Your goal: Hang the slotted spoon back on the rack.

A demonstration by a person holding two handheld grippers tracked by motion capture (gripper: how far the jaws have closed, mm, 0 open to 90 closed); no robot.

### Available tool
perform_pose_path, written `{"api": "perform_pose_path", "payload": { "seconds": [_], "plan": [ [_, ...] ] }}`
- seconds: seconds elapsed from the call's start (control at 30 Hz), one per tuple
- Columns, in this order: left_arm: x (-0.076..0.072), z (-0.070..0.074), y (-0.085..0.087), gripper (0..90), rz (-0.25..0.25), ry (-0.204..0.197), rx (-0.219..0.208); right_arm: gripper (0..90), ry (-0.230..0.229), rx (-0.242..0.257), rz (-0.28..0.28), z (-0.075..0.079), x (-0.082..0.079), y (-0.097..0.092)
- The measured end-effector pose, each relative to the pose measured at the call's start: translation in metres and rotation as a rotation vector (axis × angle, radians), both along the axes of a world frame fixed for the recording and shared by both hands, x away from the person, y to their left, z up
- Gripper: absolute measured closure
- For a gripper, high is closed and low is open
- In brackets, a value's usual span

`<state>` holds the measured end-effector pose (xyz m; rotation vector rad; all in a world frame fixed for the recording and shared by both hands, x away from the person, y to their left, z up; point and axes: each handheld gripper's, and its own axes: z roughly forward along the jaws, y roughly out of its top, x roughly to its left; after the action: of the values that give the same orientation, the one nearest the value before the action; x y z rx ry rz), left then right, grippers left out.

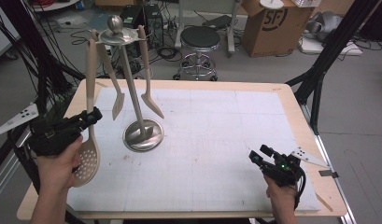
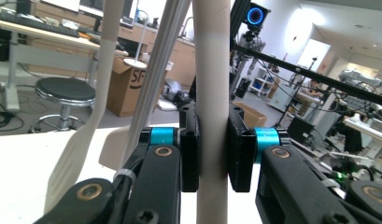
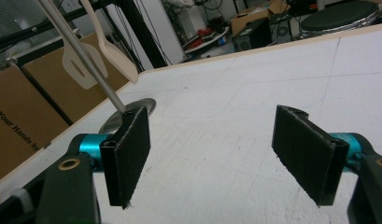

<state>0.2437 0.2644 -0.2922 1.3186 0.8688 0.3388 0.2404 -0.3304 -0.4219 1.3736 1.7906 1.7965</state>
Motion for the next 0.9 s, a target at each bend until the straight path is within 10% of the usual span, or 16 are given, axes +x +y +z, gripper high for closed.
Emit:
{"api": "perform_pose_path", "payload": {
  "seconds": [0.5, 0.9],
  "plan": [
    [0.008, -0.01, 0.0, 62.7, 0.065, 0.053, 0.003, 27.1, -0.005, 0.002, -0.001, 0.0, 0.0, -0.001],
    [-0.004, -0.033, -0.006, 39.0, 0.055, -0.046, 0.048, 27.1, -0.002, -0.001, 0.003, 0.001, -0.001, 0.0]
  ]
}}
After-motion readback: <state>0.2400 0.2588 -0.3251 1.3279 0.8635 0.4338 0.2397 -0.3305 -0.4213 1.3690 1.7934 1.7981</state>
